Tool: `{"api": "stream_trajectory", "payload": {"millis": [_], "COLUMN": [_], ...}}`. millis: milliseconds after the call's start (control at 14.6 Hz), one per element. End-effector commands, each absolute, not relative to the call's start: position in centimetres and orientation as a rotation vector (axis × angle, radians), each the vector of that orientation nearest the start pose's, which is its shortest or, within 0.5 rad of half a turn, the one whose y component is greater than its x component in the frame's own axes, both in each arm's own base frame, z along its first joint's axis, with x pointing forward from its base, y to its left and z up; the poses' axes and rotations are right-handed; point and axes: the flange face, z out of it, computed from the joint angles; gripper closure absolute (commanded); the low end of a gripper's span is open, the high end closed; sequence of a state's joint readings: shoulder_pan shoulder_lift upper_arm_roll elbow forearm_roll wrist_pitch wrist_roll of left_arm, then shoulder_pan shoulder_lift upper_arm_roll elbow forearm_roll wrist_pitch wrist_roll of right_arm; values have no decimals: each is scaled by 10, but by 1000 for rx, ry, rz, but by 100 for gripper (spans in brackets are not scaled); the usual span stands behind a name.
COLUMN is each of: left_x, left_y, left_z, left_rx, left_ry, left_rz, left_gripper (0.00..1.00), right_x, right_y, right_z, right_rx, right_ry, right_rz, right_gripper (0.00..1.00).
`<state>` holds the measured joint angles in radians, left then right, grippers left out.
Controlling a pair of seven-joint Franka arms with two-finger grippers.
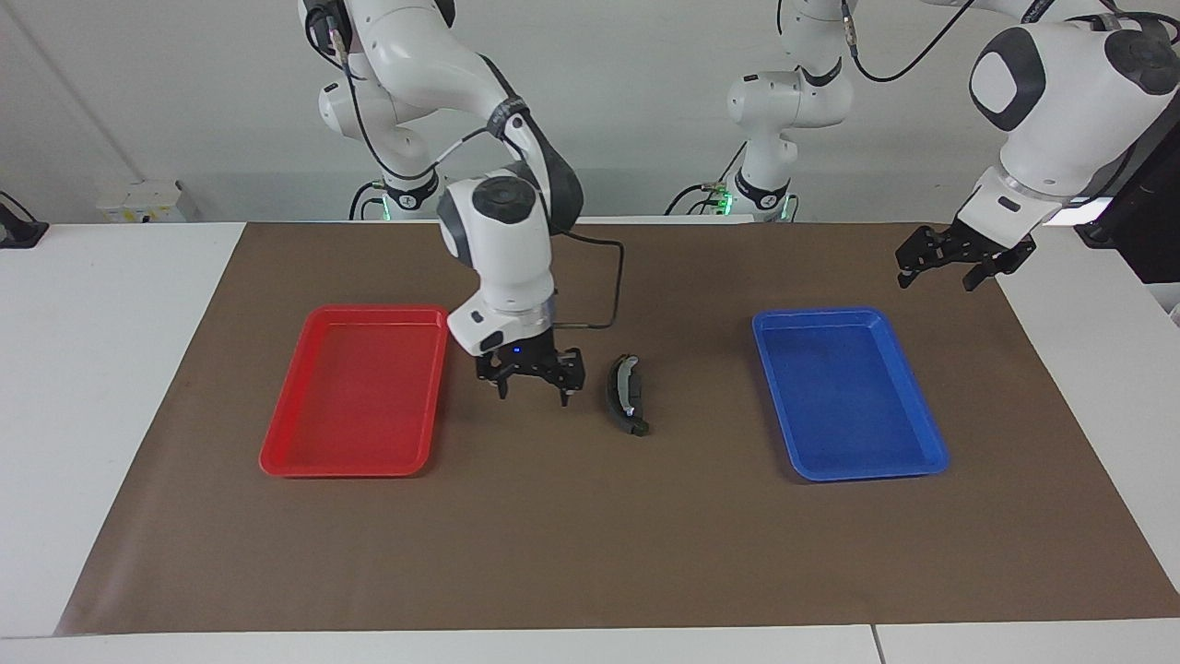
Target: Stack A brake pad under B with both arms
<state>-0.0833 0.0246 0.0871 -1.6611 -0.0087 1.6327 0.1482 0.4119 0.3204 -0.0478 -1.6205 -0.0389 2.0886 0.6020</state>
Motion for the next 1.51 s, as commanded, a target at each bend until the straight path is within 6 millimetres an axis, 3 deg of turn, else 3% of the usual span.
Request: {"api": "stream_trajectory", "payload": {"millis": [0, 411, 686, 891, 1440], "left_x": [563, 563, 563, 563, 563], "left_y": [5, 5, 4, 5, 4], "left_z": [576, 576, 576, 576, 576], "left_rx": [-3158, -3158, -3157, -3158, -3157], "left_ry": [233, 233, 235, 233, 235], "left_rz": [96, 96, 96, 96, 96], "left_gripper": [0, 0, 0, 0, 0], "right_x": [609, 580, 554, 540, 540], "right_y": [188, 52, -3, -8, 2], "right_z": [487, 569, 606, 618, 627], "right_rx": [-3141, -3179, -3171, -3166, -3167], "right_ry": [312, 270, 280, 289, 105], "right_rz": [-162, -67, -38, 17, 27], "right_gripper": [1, 1, 1, 1, 1]}}
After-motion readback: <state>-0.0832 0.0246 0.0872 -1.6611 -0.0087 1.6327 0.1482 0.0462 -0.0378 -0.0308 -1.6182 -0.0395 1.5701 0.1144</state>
